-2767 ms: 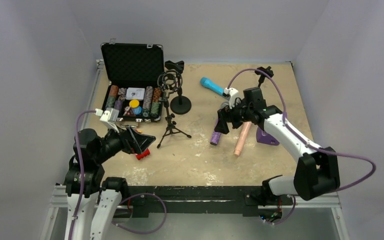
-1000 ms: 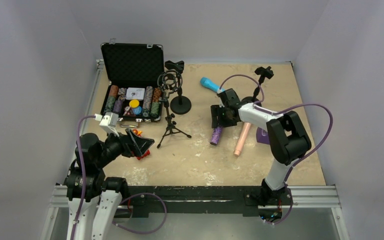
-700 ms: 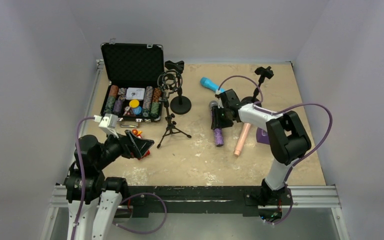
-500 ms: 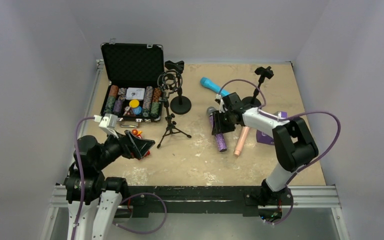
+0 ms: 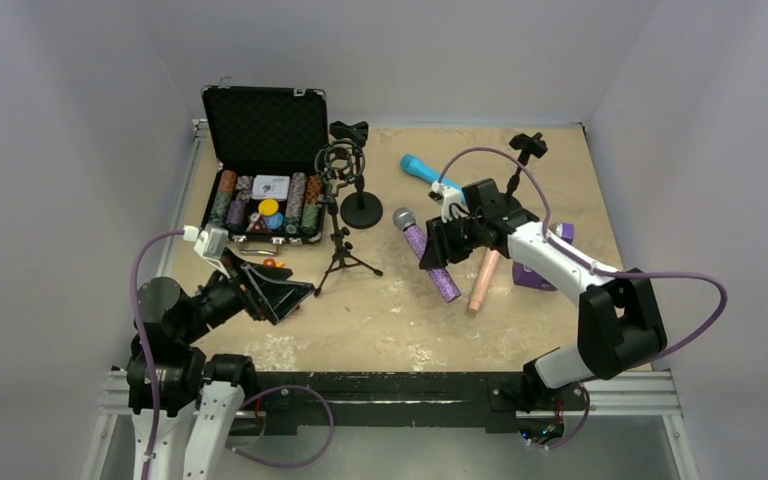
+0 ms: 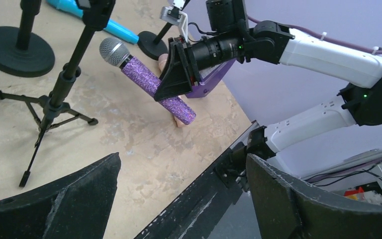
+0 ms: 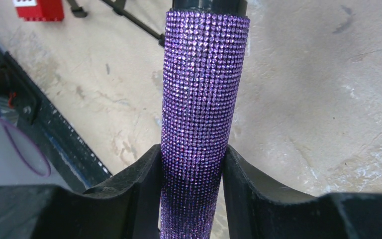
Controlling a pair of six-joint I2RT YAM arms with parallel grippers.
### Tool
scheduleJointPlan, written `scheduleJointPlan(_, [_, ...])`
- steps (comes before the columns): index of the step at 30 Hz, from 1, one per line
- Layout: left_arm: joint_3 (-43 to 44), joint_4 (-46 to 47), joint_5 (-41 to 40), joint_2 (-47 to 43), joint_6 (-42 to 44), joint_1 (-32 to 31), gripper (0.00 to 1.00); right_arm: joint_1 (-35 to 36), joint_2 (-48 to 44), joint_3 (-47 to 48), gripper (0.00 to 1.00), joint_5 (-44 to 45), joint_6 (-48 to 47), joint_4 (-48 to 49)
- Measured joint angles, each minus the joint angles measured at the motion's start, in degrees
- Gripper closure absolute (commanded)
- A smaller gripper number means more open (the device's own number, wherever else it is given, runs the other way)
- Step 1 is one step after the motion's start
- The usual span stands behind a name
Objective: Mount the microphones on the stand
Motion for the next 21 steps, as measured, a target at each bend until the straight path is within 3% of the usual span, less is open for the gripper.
scheduleJointPlan(15, [1.33, 9.33, 5.18, 0.9, -7.08, -0.17, 0.01, -9.73, -15.65, -3.96, 1.0, -18.64, -5.49, -0.79])
scheduleJointPlan(21, [1.33, 12.37, 4.33, 3.37, -8.85, -5.01, 0.02, -11.72, -19.47, -4.83, 1.0, -24.3, -7.37, -0.22])
